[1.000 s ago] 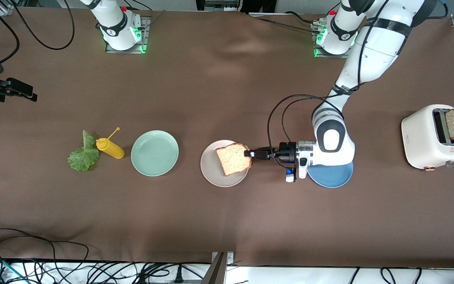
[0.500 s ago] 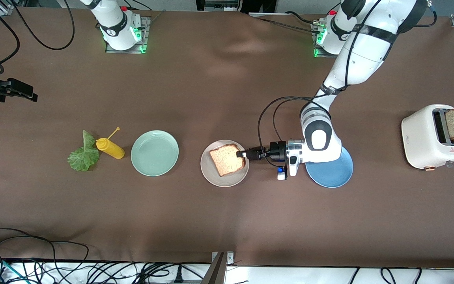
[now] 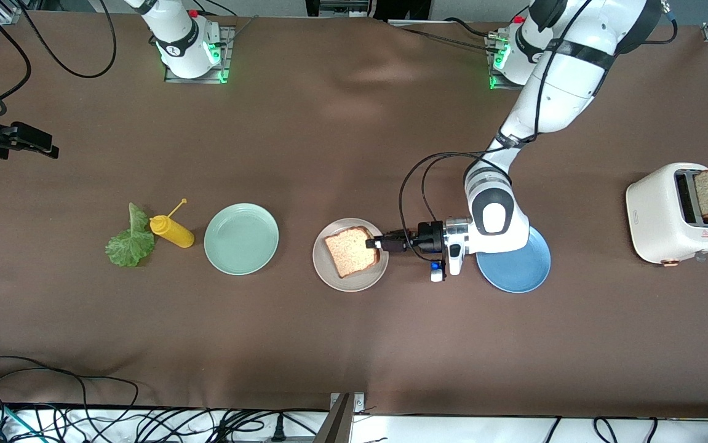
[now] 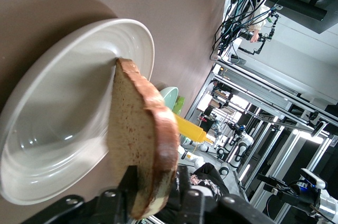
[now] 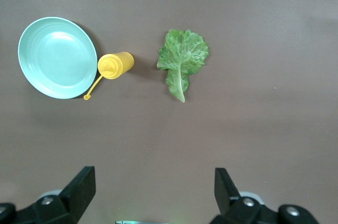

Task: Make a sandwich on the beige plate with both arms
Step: 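Lower the bread onto the beige plate and open the left gripper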

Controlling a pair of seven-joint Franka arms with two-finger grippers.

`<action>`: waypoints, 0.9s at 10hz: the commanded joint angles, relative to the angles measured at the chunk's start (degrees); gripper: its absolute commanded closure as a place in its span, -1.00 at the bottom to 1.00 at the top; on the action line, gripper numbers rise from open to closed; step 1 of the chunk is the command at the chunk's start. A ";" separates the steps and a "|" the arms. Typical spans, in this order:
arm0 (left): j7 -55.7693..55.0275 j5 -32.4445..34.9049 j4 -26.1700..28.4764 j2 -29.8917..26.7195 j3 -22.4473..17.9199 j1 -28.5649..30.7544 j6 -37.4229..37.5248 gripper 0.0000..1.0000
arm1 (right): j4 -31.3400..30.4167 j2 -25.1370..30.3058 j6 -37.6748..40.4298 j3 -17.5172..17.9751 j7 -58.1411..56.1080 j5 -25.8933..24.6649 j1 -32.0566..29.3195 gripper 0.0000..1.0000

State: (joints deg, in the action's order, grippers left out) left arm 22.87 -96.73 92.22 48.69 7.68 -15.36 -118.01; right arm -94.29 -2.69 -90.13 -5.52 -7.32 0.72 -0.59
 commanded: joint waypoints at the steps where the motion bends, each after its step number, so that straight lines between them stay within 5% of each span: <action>1: -2.72 -1.19 -1.69 0.27 -0.91 -0.46 -0.38 -0.66 | 0.43 -0.03 0.66 0.16 0.47 -0.37 -0.02 -1.00; 7: -17.48 19.97 -5.21 -1.84 -1.35 5.42 0.41 -0.66 | 0.43 0.05 0.74 0.25 0.47 -0.28 -0.02 -1.00; 9: -19.26 20.70 -5.03 -2.28 -1.35 6.04 1.81 -0.66 | 0.43 0.05 0.83 0.34 0.47 -0.28 -0.02 -1.00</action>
State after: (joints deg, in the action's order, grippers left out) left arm 5.90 -77.90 86.70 47.58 5.97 -9.51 -117.01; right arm -94.29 -2.69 -90.05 -5.44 -7.32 0.72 -0.56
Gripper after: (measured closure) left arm 0.167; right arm 0.000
